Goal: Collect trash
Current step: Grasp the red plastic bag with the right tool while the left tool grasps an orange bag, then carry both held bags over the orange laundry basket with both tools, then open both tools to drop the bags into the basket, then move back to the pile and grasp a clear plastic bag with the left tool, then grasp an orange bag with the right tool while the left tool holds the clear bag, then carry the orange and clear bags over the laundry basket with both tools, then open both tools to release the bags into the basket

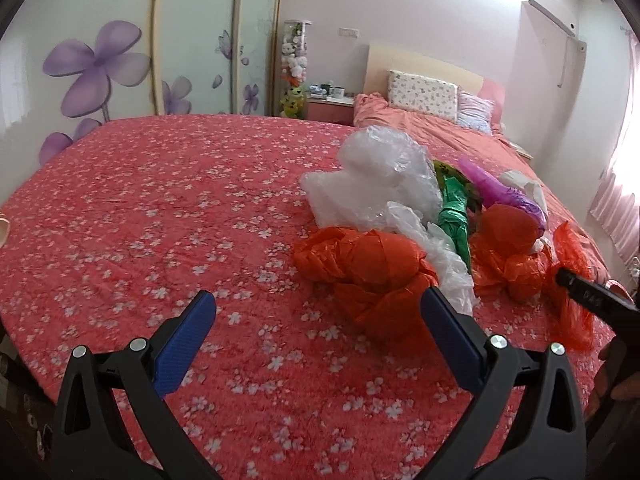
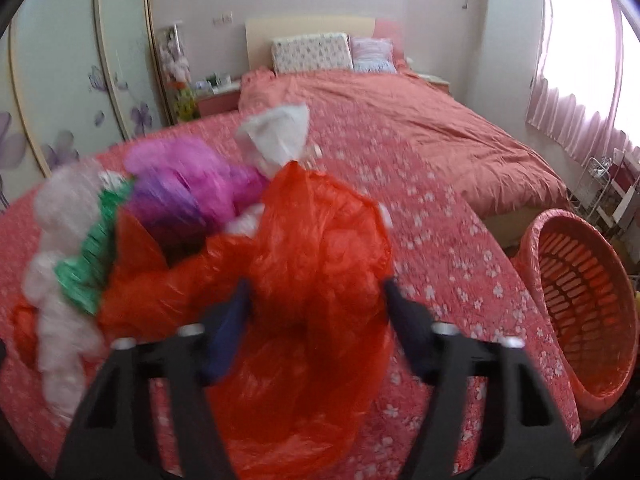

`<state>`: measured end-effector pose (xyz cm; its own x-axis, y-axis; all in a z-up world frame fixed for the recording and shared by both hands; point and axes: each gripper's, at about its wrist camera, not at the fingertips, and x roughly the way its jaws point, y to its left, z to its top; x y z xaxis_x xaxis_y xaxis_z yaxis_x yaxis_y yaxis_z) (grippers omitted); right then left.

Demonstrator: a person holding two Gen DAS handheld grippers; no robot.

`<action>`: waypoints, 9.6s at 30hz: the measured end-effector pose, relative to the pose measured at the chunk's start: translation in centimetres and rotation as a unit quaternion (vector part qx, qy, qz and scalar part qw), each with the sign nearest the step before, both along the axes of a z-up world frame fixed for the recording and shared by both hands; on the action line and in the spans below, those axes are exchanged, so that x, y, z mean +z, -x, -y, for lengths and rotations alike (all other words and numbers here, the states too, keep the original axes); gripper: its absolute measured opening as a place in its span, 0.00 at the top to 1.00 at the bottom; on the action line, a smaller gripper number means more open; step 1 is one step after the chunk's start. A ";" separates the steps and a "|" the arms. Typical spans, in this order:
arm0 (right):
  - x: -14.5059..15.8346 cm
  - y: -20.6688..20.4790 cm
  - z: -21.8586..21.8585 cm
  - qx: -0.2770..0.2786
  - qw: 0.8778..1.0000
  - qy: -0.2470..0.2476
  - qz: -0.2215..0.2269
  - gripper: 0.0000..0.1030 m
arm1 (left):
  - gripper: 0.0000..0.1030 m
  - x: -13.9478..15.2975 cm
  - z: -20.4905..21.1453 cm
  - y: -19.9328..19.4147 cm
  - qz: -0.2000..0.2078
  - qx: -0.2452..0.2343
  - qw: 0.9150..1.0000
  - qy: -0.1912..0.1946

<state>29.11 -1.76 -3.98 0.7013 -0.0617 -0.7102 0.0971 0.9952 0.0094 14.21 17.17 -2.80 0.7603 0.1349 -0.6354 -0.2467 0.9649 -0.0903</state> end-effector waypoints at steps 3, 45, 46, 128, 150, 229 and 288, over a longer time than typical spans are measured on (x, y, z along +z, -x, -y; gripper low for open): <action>0.1 0.9 1.1 -0.014 1.000 -0.013 0.015 0.69 | 0.02 -0.1 0.3 -0.4 -0.003 -0.014 1.000 -0.007; 4.5 7.2 3.4 -0.012 0.998 -0.011 0.068 0.82 | 0.60 3.3 -2.3 -1.2 0.007 -0.044 0.998 0.048; 4.7 7.3 3.5 -0.012 0.997 -0.011 0.071 0.82 | 0.60 3.7 -2.0 -1.2 0.010 -0.049 0.998 0.046; 5.3 10.6 23.5 -0.142 0.984 -0.032 0.106 0.33 | 0.31 3.1 22.4 -5.0 -0.012 -0.279 0.960 0.016; 4.4 8.0 8.5 -0.021 0.997 -0.026 0.074 0.33 | 0.39 -0.5 4.7 -6.6 -0.048 -0.105 0.993 0.017; 5.6 7.5 5.1 0.008 0.994 -0.053 0.094 0.84 | 0.72 5.1 6.3 -4.0 0.035 -0.187 0.980 0.056; 2.4 13.1 32.4 -0.234 0.959 -0.092 0.133 0.79 | 0.50 1.6 38.5 -6.5 -0.022 -0.465 0.883 0.067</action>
<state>15.98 -34.21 -1.57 0.7858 -0.3045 -0.5384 0.5016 0.8229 0.2667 20.66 -21.32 -1.25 0.4770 -0.6122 -0.6307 0.6395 0.7340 -0.2288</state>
